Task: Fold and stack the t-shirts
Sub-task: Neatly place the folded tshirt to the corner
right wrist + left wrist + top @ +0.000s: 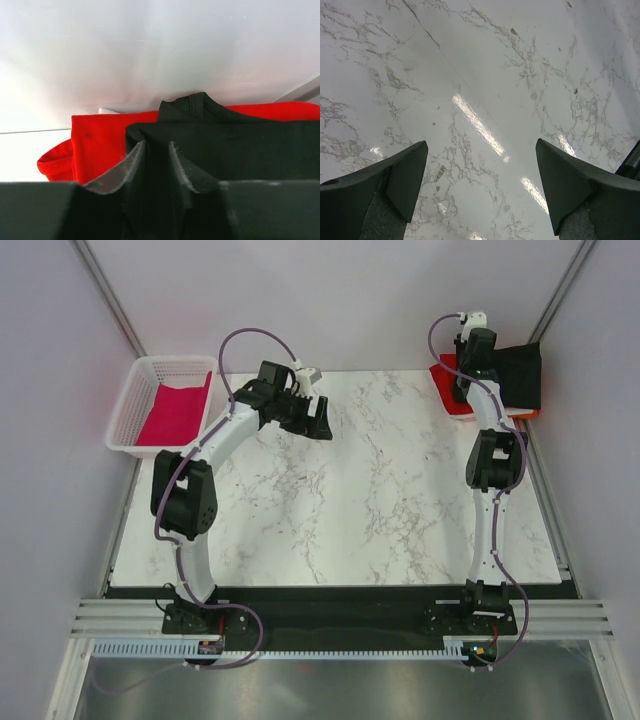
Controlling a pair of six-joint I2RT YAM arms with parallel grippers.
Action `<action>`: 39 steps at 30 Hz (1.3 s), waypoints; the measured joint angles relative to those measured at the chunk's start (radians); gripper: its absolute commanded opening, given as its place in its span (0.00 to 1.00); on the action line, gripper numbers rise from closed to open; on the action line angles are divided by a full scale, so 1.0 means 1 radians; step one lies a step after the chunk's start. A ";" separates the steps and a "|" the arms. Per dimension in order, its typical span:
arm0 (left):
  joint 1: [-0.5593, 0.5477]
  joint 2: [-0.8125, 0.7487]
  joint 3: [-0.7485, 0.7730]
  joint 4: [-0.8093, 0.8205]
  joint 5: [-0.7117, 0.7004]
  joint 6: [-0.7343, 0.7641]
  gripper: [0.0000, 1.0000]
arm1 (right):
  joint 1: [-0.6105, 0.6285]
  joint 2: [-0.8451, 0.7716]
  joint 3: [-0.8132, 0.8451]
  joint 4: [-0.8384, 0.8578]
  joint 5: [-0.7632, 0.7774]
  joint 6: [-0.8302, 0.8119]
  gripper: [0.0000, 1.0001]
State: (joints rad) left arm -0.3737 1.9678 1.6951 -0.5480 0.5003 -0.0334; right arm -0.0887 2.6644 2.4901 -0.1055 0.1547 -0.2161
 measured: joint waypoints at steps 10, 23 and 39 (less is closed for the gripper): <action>-0.022 0.000 0.000 0.000 -0.001 0.000 0.97 | 0.008 0.000 0.000 -0.021 -0.032 -0.033 0.00; -0.028 0.000 0.000 0.004 -0.001 0.000 0.98 | 0.052 -0.027 -0.030 -0.045 -0.098 -0.069 0.00; -0.031 0.000 0.000 0.005 0.000 0.000 0.98 | 0.072 -0.064 -0.062 -0.011 0.002 -0.109 0.92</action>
State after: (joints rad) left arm -0.4046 1.9678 1.6947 -0.5434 0.4999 -0.0338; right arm -0.0166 2.6007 2.4283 -0.1165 0.1566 -0.3252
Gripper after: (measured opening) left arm 0.979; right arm 0.801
